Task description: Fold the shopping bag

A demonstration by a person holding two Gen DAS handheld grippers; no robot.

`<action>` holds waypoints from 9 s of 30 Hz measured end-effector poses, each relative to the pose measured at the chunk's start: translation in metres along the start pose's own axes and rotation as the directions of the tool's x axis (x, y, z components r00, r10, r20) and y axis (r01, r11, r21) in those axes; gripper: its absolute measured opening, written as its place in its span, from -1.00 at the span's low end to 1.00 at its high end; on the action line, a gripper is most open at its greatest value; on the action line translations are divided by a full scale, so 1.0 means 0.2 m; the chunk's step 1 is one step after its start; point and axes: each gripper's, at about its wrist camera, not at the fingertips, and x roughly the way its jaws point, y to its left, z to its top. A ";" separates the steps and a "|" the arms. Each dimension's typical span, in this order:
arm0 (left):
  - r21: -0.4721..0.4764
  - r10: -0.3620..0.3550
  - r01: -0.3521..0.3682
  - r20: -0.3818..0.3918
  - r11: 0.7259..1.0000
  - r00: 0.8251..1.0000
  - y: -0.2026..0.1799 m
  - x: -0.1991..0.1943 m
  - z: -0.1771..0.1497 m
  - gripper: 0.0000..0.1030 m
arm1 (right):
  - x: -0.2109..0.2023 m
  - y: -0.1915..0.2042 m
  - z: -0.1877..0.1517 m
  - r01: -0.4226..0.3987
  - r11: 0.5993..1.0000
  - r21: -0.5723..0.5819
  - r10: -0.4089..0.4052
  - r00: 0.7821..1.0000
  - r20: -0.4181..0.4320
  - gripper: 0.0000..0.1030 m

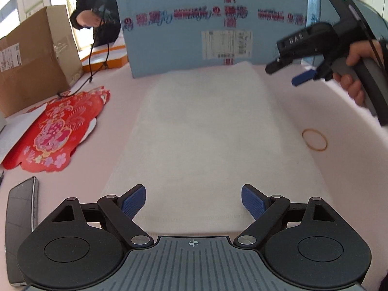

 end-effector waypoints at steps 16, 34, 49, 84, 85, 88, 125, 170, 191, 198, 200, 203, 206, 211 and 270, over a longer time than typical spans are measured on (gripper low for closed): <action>-0.136 0.050 -0.058 -0.068 0.989 0.996 0.03 -0.04 -0.03 0.88 | 0.34 -0.03 0.23 -0.133 0.984 0.122 0.139 0.989 -0.043 -0.61; -0.217 -0.082 0.094 0.063 0.972 0.995 -0.02 -0.13 0.18 0.39 | -0.54 -0.26 -0.19 0.231 0.947 0.225 -0.284 0.928 0.243 -0.89; -0.161 -0.148 0.145 -0.009 0.976 0.989 -0.04 0.20 0.31 -0.02 | -0.88 -0.41 -0.77 0.282 0.885 0.371 -0.326 0.943 0.061 -0.10; -0.137 -0.249 0.254 0.051 0.957 0.967 0.06 0.27 0.41 -1.00 | -0.74 -0.20 -0.91 0.547 0.837 -0.039 -0.540 0.835 0.107 -0.13; -0.129 -0.243 0.249 0.061 0.960 0.968 0.06 0.25 0.41 -1.00 | -0.75 -0.19 -0.90 0.546 0.838 -0.031 -0.539 0.835 0.111 -0.13; -0.123 -0.193 0.203 0.083 0.971 0.978 0.09 0.19 0.39 -1.00 | -0.82 -0.18 -0.88 0.547 0.837 -0.007 -0.539 0.826 0.164 -0.06; 0.154 -0.105 0.102 0.009 0.983 0.994 -0.51 -0.15 0.10 0.50 | -0.88 -0.21 -1.08 0.223 0.507 -0.833 -0.208 0.969 0.133 0.32; 0.503 -0.274 0.224 0.025 0.835 0.961 -0.62 -0.26 0.03 0.09 | -0.86 -0.04 -1.17 0.072 0.172 -0.982 0.009 0.997 0.075 -0.89; -0.099 -0.614 0.609 -0.216 0.787 0.759 0.02 -0.12 0.08 -0.45 | -0.81 -0.37 -0.69 -0.315 0.700 -0.641 -0.008 0.894 -0.448 -0.67; -0.246 -0.626 0.584 -0.158 0.774 0.763 0.11 -0.16 0.02 -0.45 | -0.77 -0.56 -0.58 -0.280 0.865 -0.415 0.042 0.866 -0.498 -0.61; -0.330 -0.625 0.561 -0.129 0.759 0.770 0.16 -0.18 -0.01 -0.45 | -0.76 -0.57 -0.57 -0.266 0.881 -0.392 0.040 0.866 -0.499 -0.60; -0.430 -0.594 0.493 -0.135 0.756 0.793 0.20 -0.18 -0.04 -0.45 | -0.74 -0.56 -0.56 -0.228 0.892 -0.391 0.012 0.876 -0.483 -0.61; -0.439 -0.526 0.415 -0.168 0.797 0.834 0.14 -0.19 -0.01 -0.45 | -0.72 -0.51 -0.56 -0.152 0.887 -0.437 -0.062 0.897 -0.437 -0.34; -0.276 -0.386 0.316 -0.251 0.908 0.888 0.00 -0.22 0.07 -0.45 | -0.75 -0.44 -0.56 0.045 0.854 -0.519 -0.223 0.932 -0.285 -0.11; -0.069 -0.216 0.214 -0.011 0.974 0.976 -0.10 -0.20 0.11 0.49 | -0.80 -0.26 -0.90 0.140 0.746 -0.651 -0.118 0.990 0.077 0.14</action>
